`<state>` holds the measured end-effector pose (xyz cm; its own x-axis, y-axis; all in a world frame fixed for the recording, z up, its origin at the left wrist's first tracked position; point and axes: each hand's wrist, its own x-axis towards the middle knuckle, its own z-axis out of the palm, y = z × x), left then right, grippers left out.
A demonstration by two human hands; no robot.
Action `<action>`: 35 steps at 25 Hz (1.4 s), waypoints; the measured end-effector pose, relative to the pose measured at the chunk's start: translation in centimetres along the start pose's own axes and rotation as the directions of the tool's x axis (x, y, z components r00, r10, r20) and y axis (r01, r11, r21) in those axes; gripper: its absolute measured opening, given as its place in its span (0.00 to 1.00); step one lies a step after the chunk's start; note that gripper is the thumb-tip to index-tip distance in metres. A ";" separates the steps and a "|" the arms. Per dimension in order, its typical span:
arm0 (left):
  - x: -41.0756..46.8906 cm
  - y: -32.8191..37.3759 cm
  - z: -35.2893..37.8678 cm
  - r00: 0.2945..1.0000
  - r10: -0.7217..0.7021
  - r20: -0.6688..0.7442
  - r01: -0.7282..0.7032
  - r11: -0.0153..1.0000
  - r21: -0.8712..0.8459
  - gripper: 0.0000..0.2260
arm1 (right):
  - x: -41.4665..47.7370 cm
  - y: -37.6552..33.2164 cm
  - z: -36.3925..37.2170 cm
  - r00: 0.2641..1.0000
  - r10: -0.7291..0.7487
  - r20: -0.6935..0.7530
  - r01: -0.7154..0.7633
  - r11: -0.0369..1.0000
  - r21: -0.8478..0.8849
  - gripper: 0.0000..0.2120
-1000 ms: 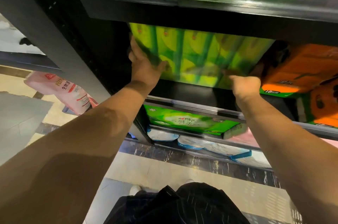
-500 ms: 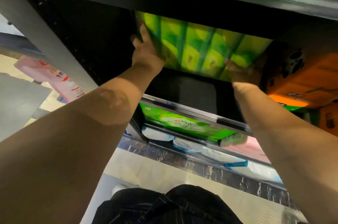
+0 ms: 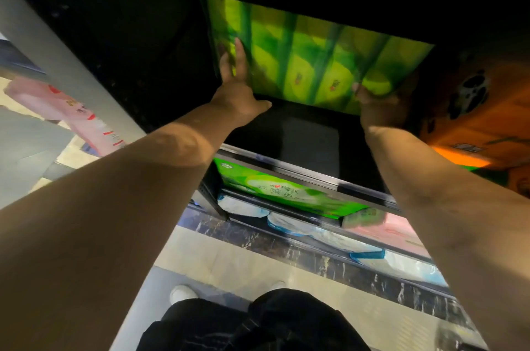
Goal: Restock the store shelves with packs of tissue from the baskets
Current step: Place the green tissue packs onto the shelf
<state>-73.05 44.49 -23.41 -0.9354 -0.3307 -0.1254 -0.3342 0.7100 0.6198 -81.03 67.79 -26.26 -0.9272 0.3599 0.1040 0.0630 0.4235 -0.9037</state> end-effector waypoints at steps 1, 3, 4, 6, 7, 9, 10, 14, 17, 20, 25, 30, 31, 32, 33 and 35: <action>0.0 -0.1 0.0 1.000 -0.004 -0.019 0.004 1.000 0.004 0.54 | 0.0 -0.1 0.0 0.999 0.010 0.052 -0.006 0.997 -0.080 0.46; -0.2 -0.3 0.1 0.999 -0.014 -0.038 0.016 0.999 0.043 0.53 | -0.7 -1.0 -0.2 0.976 0.058 0.211 0.015 0.943 -0.332 0.30; -0.3 -0.4 0.1 0.999 -0.018 -0.038 0.021 0.996 0.086 0.53 | -1.1 -1.6 -0.1 0.965 0.104 0.242 -0.004 0.925 -0.381 0.27; -0.5 -0.7 0.0 1.000 -0.009 -0.013 0.011 0.983 0.182 0.52 | -2.3 -1.2 -0.1 0.949 0.133 0.286 0.033 0.860 -0.510 0.34; -0.6 -0.8 0.0 1.000 0.006 0.004 -0.007 0.975 0.222 0.51 | -3.2 -1.0 -0.3 0.952 0.129 0.278 0.044 0.840 -0.541 0.39; -0.8 -0.9 -0.3 0.999 0.043 0.018 -0.046 0.961 0.273 0.49 | -5.0 -0.9 -0.5 0.967 0.086 0.241 0.066 0.825 -0.561 0.43; -0.9 -1.0 -0.6 0.997 0.072 0.005 -0.070 0.950 0.304 0.47 | -6.0 -1.2 -0.5 0.973 0.030 0.229 0.111 0.810 -0.575 0.41; -0.9 -1.1 -1.7 0.989 0.144 -0.023 -0.116 0.871 0.477 0.42 | -6.3 -3.3 0.3 0.937 -0.130 0.323 0.310 0.732 -0.607 0.41; -0.8 -1.4 -2.4 0.993 0.069 0.097 -0.109 0.856 0.506 0.44 | -6.7 -4.2 0.5 0.908 0.013 0.420 0.290 0.704 -0.649 0.47; -1.6 -2.2 -3.4 0.990 0.099 0.098 -0.129 0.919 0.374 0.40 | -8.2 -4.5 0.2 0.852 0.076 0.519 0.355 0.644 -0.677 0.47; -8.4 -5.0 -6.7 0.964 0.245 0.102 -0.265 0.888 0.375 0.34 | -14.4 -8.1 0.5 0.772 -0.067 0.632 0.588 0.454 -0.669 0.38; -19.4 -12.2 -10.6 0.960 0.258 0.105 -0.279 0.892 0.356 0.30 | -24.6 -11.2 1.2 0.577 -0.244 0.780 0.806 0.323 -0.496 0.31; -21.3 -14.5 -11.9 0.962 0.265 0.063 -0.269 0.889 0.370 0.29 | -27.0 -11.7 1.7 0.533 -0.258 0.806 0.836 0.302 -0.457 0.30; -22.9 -17.0 -13.3 0.970 0.240 0.034 -0.235 0.897 0.375 0.30 | -29.4 -12.2 2.5 0.492 -0.271 0.827 0.862 0.287 -0.419 0.29; -24.5 -19.6 -14.9 0.983 0.185 0.020 -0.178 0.904 0.389 0.31 | -31.8 -12.9 3.6 0.455 -0.283 0.844 0.881 0.281 -0.380 0.29; -27.3 -23.7 -17.6 0.998 0.063 -0.010 -0.053 0.903 0.427 0.33 | -36.2 -14.2 5.8 0.401 -0.285 0.870 0.902 0.289 -0.321 0.30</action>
<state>-37.60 25.76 -21.01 -0.9534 -0.2914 -0.0778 -0.3016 0.9239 0.2355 -50.53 43.91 -19.56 -0.7115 -0.7000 -0.0620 -0.6994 0.7139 -0.0341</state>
